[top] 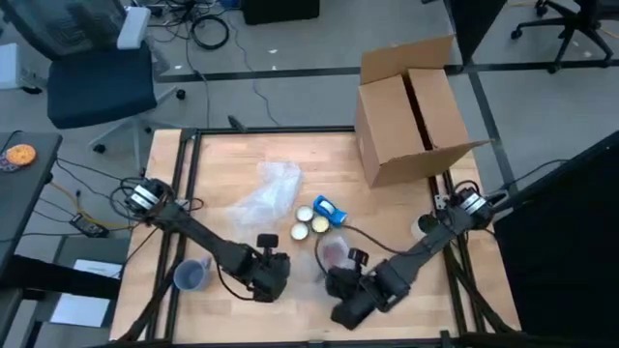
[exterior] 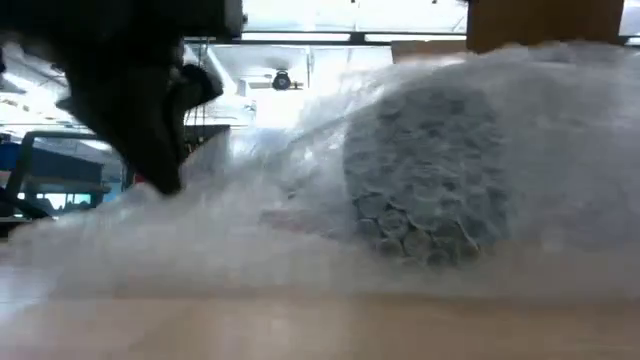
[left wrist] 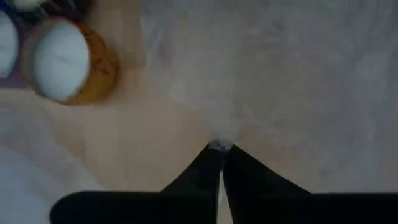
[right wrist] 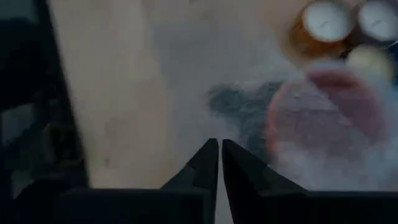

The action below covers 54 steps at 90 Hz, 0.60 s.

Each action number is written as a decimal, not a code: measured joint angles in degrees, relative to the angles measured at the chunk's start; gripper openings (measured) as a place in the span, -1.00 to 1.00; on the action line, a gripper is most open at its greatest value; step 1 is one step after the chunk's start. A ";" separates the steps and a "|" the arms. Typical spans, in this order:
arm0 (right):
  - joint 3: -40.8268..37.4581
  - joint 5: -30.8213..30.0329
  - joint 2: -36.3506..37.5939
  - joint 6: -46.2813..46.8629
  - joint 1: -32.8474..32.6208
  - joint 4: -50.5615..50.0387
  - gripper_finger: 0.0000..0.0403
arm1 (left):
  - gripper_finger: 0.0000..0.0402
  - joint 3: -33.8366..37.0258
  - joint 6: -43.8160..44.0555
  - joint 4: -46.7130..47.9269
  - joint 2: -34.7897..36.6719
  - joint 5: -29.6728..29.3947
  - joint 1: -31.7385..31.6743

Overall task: Wrap mug
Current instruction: Wrap the black mug with the transparent bubble wrap

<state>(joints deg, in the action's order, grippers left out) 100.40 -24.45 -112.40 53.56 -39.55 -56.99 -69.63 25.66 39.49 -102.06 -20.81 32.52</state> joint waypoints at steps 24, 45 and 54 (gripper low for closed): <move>0.00 0.70 0.00 9.20 -4.79 -2.91 -1.00 | -1.00 -5.00 2.94 2.10 1.40 -8.36 0.13; 0.00 0.67 0.04 9.40 -4.19 -5.85 -1.00 | -1.00 -6.77 2.66 2.27 8.42 -13.55 -0.01; 0.00 -0.39 0.04 9.71 -2.69 -8.26 -1.00 | -1.00 -6.77 2.67 2.41 10.88 -14.31 -0.27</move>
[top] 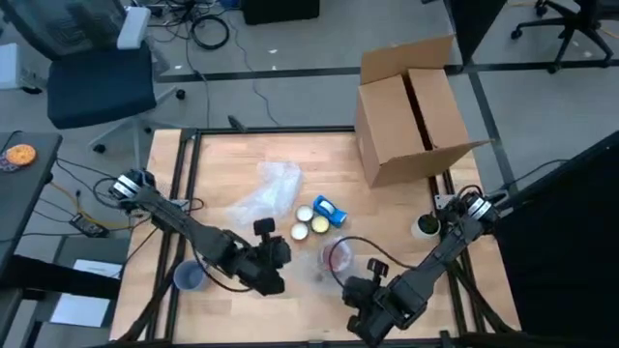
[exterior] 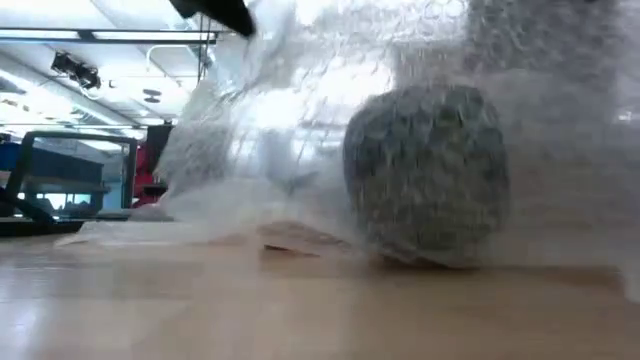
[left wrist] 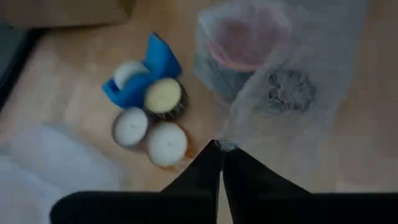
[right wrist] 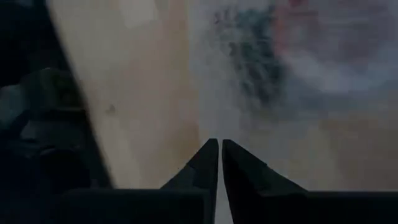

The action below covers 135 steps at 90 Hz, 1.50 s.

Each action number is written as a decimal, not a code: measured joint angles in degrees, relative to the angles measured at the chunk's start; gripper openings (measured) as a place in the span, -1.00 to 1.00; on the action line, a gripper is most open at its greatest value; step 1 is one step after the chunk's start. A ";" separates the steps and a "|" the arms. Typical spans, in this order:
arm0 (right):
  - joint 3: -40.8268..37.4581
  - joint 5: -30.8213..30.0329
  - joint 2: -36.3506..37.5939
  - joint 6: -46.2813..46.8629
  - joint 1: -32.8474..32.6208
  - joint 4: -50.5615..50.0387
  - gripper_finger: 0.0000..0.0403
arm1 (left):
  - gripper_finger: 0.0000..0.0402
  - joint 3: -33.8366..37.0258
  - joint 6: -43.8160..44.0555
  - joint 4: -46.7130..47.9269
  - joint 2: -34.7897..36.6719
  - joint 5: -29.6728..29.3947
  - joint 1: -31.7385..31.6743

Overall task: Wrap mug
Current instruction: Wrap the black mug with the transparent bubble wrap

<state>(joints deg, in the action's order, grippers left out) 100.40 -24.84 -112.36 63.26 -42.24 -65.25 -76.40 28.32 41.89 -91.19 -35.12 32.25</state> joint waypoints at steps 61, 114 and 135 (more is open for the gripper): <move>-1.49 -2.48 0.04 -16.70 14.91 -0.48 -1.00 | -1.00 0.02 5.03 -2.78 1.47 -0.10 8.27; -1.53 0.73 0.04 -36.53 16.64 19.73 -1.00 | -1.00 4.08 -4.59 -23.76 1.27 -4.19 9.77; 0.46 0.44 1.49 -35.31 14.09 16.20 -1.00 | -1.00 4.39 -5.58 -25.88 1.26 -5.42 9.71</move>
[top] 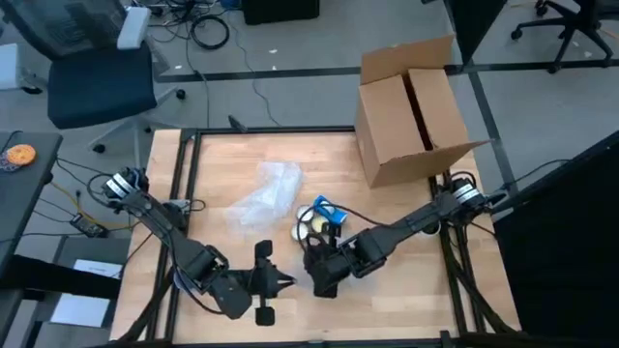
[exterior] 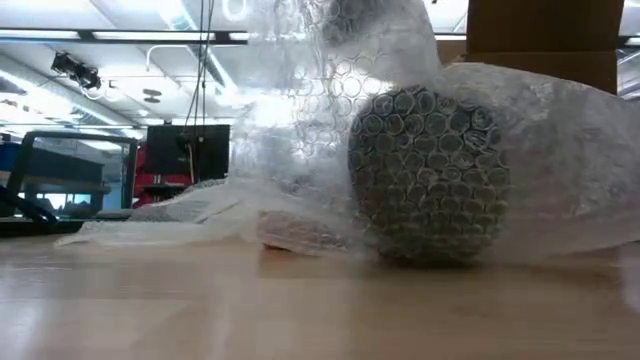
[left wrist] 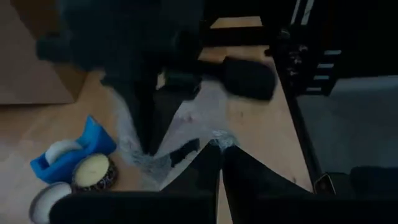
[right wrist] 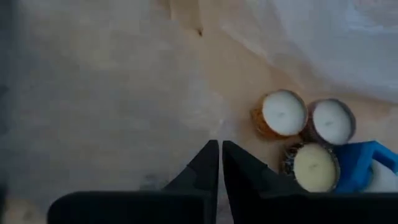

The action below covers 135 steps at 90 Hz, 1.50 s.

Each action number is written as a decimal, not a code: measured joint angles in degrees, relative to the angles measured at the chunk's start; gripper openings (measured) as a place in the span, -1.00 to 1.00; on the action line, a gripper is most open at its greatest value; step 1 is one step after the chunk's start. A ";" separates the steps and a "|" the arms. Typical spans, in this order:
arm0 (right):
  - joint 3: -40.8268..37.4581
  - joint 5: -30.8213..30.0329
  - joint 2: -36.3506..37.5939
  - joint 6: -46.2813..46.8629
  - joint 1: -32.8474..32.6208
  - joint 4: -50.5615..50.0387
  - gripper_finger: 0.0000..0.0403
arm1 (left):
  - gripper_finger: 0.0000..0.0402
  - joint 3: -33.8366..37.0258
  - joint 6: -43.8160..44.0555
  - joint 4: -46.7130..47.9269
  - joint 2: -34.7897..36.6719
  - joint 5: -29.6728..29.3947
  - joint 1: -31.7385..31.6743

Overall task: Wrap mug
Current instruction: Wrap the black mug with the transparent bubble wrap

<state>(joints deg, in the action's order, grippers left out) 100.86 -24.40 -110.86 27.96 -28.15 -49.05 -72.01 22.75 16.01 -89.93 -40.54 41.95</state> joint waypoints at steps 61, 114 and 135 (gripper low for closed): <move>-4.59 -3.79 0.37 18.60 -1.41 -9.89 -1.00 | -1.00 0.02 -4.08 -5.58 -0.02 0.83 0.44; -8.14 2.12 0.37 2.38 3.94 15.26 -1.00 | -1.00 0.02 -6.09 -6.86 -0.02 1.33 0.44; -10.88 2.12 0.37 -2.21 5.87 23.89 -1.00 | -1.00 0.02 -7.94 -9.27 -0.42 1.36 -0.26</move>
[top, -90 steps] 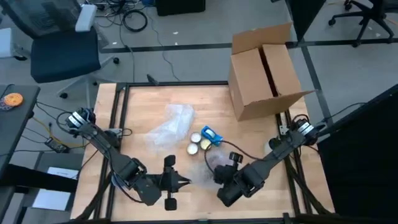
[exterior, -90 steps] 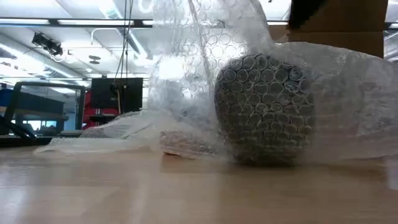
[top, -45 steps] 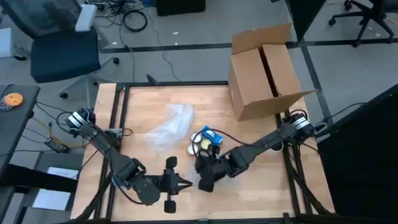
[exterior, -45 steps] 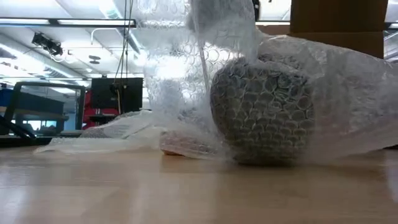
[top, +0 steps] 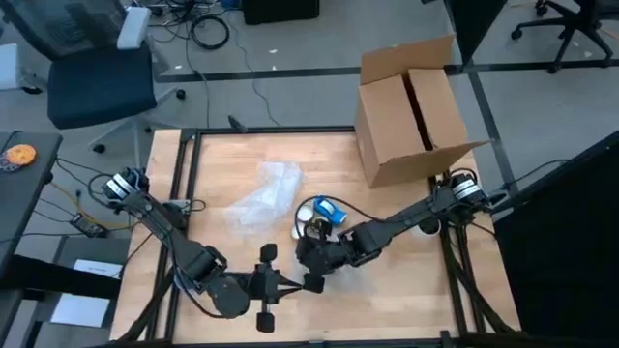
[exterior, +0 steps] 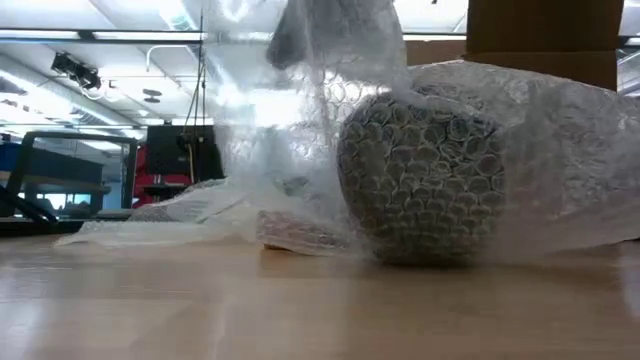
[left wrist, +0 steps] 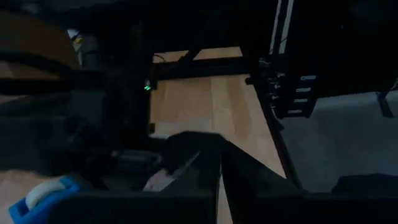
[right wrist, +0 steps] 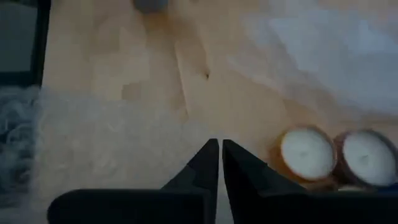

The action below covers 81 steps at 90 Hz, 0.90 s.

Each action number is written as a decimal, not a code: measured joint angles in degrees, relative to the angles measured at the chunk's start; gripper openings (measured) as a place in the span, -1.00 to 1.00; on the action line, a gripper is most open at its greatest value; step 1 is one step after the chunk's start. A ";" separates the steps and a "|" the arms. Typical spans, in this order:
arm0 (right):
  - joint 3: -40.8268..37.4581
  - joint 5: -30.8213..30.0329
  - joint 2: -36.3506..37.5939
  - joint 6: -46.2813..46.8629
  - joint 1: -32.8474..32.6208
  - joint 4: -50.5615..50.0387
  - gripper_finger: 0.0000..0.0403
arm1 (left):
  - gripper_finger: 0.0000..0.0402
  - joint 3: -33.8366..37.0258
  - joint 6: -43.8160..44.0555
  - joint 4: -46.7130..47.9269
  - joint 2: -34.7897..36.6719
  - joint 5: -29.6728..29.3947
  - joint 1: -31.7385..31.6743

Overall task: Wrap mug
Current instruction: Wrap the black mug with the transparent bubble wrap

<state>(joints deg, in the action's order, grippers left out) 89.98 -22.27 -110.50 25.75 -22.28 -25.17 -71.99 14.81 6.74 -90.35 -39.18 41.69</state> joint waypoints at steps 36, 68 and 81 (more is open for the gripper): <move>2.93 -3.16 4.66 3.50 -4.50 -10.64 -1.00 | -1.00 0.26 0.39 1.78 -0.03 0.02 -0.60; 1.71 -4.45 4.73 13.64 -14.87 -12.25 -1.00 | -0.94 2.84 15.16 19.34 -0.30 3.44 5.46; 1.67 -7.66 4.70 14.23 -16.42 -11.99 -1.00 | -0.77 10.72 16.16 8.54 -0.53 7.36 7.25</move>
<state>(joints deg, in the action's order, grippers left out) 91.65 -29.94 -105.80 39.97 -38.70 -37.16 -61.27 30.97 15.29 -90.87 -31.82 48.94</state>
